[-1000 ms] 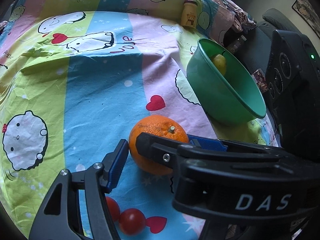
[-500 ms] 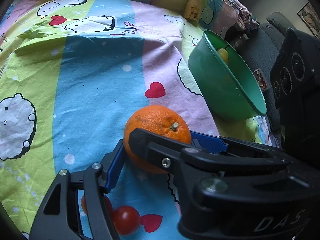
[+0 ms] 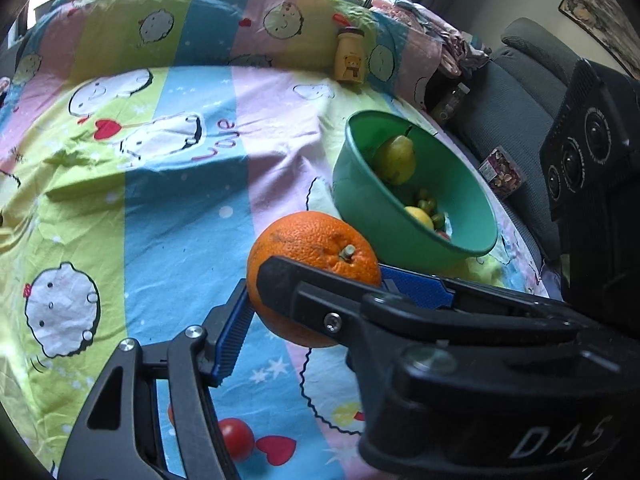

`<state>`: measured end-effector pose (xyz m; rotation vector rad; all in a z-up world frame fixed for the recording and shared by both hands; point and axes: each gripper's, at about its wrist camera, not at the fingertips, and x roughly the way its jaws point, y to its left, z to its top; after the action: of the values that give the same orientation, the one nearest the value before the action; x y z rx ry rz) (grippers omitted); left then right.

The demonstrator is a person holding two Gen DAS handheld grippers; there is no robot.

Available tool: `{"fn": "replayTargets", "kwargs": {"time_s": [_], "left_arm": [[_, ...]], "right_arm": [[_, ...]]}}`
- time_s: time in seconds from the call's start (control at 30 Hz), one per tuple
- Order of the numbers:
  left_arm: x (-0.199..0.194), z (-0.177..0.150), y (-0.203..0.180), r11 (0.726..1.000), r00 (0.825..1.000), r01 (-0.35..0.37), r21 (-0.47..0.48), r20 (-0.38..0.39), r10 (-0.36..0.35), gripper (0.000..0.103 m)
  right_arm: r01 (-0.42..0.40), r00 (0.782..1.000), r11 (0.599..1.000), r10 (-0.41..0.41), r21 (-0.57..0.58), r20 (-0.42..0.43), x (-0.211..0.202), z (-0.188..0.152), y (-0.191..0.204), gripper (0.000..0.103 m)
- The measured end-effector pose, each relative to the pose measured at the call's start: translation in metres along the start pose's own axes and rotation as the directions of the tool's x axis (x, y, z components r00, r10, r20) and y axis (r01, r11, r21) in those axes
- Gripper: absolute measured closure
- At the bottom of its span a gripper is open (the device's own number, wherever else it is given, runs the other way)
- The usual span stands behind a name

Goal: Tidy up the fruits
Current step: 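Lift the orange and carry it over the green bowl with the right tool, then lower the orange into the bowl and open the right tool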

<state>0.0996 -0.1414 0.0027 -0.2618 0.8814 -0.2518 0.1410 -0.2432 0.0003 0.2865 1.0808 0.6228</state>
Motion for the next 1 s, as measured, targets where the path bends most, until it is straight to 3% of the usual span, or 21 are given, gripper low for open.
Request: {"fn": "replayTargets", "kwargs": {"time_s": [0.2,0.43,0.67,0.9,1.0], "left_arm": [[0.003,0.028,-0.033,0.992,0.999,0.015,0.122,0.041,-0.02,0.041],[0.031,0.052,-0.069,0.974,0.997,0.071,0.213,0.018,-0.077,0.04],[0.066,0.06,-0.091,0.963,0.989,0.146,0.227,-0.05,-0.138,0.04],[0.092,0.062,-0.098,0.963,0.98,0.176,0.202,-0.129,-0.152,0.04],[0.095,0.061,-0.099,0.969,0.982,0.158,0.192,-0.138,-0.132,0.04]], "right_arm": [[-0.015,0.991,1.0,0.013,0.019,0.137,-0.038,0.015,-0.013,0.035],[-0.008,0.975,0.994,-0.016,0.107,0.224,-0.064,0.032,-0.052,0.035],[0.038,0.972,0.979,-0.084,0.202,0.222,-0.071,0.041,-0.09,0.035],[0.059,0.979,0.956,-0.112,0.287,0.171,-0.066,0.042,-0.116,0.035],[0.052,0.982,0.946,-0.107,0.319,0.156,-0.062,0.042,-0.124,0.035]]}}
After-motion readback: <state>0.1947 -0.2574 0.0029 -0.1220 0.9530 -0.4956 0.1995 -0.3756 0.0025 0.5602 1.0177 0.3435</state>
